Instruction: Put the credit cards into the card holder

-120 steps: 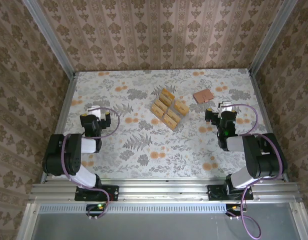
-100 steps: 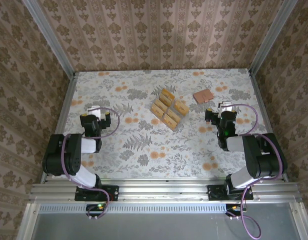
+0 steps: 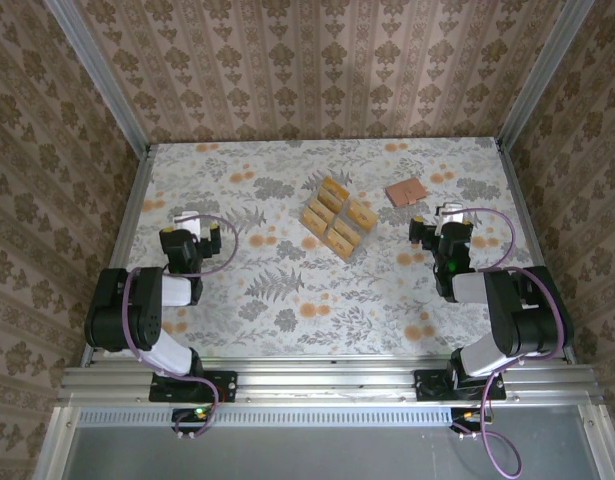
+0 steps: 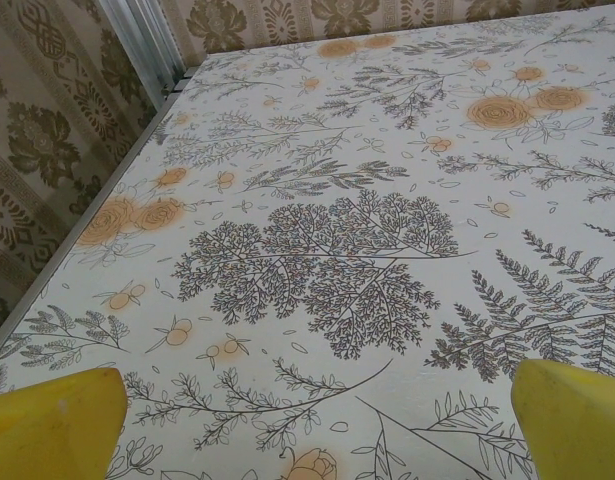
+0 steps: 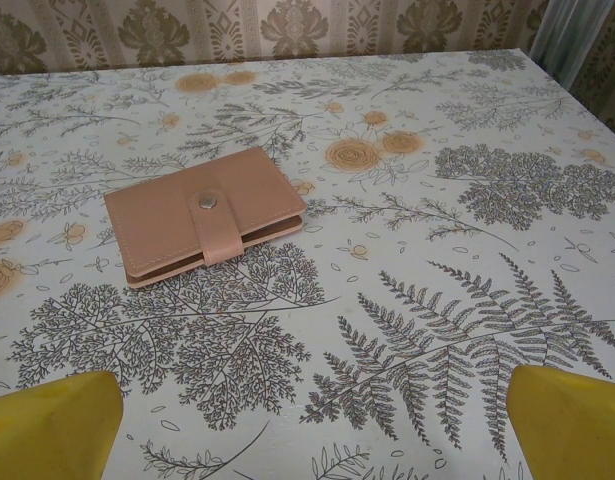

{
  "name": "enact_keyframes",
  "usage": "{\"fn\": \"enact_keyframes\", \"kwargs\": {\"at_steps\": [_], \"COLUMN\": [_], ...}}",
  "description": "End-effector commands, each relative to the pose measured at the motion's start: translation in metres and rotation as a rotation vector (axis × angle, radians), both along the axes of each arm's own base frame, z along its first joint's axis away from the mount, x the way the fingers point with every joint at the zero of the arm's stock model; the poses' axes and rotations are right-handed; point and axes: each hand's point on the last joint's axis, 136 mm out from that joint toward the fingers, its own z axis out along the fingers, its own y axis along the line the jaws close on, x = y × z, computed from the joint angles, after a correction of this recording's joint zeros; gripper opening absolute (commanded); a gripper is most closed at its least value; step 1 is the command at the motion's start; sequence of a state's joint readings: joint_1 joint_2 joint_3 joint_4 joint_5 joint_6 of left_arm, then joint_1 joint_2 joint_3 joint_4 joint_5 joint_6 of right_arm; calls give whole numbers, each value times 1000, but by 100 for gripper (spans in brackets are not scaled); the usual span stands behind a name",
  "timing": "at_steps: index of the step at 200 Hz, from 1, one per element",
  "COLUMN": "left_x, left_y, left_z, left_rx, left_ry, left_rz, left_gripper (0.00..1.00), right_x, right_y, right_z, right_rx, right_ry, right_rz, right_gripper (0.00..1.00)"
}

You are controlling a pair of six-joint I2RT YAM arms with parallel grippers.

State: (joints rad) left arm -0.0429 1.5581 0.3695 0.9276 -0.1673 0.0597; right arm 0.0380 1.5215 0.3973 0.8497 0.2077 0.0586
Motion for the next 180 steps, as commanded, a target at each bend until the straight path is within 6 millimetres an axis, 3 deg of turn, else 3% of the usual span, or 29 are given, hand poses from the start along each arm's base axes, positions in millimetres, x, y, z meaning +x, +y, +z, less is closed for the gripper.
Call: {"fn": "enact_keyframes", "kwargs": {"at_steps": [1, 135, 180], "left_x": [5, 4, -1], "left_y": [0, -1, 8], "left_z": [8, 9, 25], "left_rx": [-26, -24, -23], "left_ry": [-25, -34, -37], "left_rz": [0, -7, 47], "left_gripper": [100, 100, 100], "right_x": [3, 2, 3], "right_y": [2, 3, 3], "right_z": [1, 3, 27], "right_rx": [4, 12, 7], "right_ry": [-7, -19, 30], "right_rz": [11, 21, 21], "right_gripper": [100, 100, 100]}}
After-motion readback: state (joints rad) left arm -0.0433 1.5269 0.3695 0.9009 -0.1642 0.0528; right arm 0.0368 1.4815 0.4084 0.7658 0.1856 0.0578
